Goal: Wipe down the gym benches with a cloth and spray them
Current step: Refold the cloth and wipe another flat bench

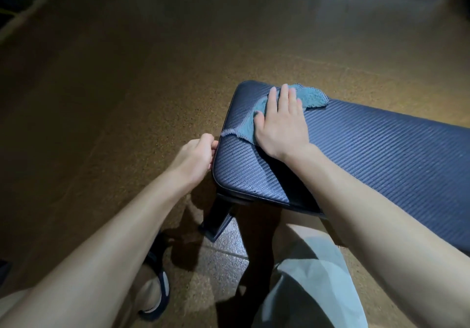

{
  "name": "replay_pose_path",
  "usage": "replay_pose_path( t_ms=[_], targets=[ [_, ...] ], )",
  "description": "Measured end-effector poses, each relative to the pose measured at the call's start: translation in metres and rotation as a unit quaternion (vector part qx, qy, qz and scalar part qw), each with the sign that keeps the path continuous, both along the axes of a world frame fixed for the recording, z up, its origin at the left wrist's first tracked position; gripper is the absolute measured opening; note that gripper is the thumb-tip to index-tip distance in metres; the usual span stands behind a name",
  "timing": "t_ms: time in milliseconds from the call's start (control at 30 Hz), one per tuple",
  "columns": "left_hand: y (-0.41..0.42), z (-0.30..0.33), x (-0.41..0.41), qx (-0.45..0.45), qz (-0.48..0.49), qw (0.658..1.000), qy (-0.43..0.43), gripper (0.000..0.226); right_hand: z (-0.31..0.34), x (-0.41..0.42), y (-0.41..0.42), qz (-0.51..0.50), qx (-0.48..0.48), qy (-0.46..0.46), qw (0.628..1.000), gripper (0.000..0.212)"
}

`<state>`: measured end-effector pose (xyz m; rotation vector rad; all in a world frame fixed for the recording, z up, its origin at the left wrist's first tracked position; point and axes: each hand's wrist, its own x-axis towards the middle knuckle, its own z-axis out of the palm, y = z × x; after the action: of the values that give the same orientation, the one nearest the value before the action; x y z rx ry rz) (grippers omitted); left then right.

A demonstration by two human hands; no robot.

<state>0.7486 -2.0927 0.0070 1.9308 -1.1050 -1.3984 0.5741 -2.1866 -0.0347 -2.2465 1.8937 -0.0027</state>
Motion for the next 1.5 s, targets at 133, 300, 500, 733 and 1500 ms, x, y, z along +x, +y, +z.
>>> replay_pose_path(
  t_ms=[133,300,500,733,1500],
  targets=[
    [-0.005,-0.003,0.004,0.009,0.032,0.999,0.027,0.06,0.003,0.033,0.014,0.055,-0.019,-0.004,0.998,0.072],
    [-0.003,-0.006,0.007,0.025,0.043,0.998,0.028,0.059,0.001,0.029,0.102,0.271,-0.07,-0.016,0.96,0.067],
    [-0.004,-0.008,-0.005,0.015,0.072,0.996,0.05,0.059,-0.008,-0.044,0.132,0.376,-0.1,0.024,0.921,0.062],
    [-0.008,-0.012,-0.002,0.021,0.095,0.993,0.06,0.058,-0.004,-0.037,0.096,0.405,-0.065,-0.002,0.912,0.061],
    [-0.017,0.124,0.021,0.173,-0.128,0.974,-0.072,0.051,0.085,-0.025,-0.007,0.029,0.113,0.113,0.987,0.028]
  ],
)
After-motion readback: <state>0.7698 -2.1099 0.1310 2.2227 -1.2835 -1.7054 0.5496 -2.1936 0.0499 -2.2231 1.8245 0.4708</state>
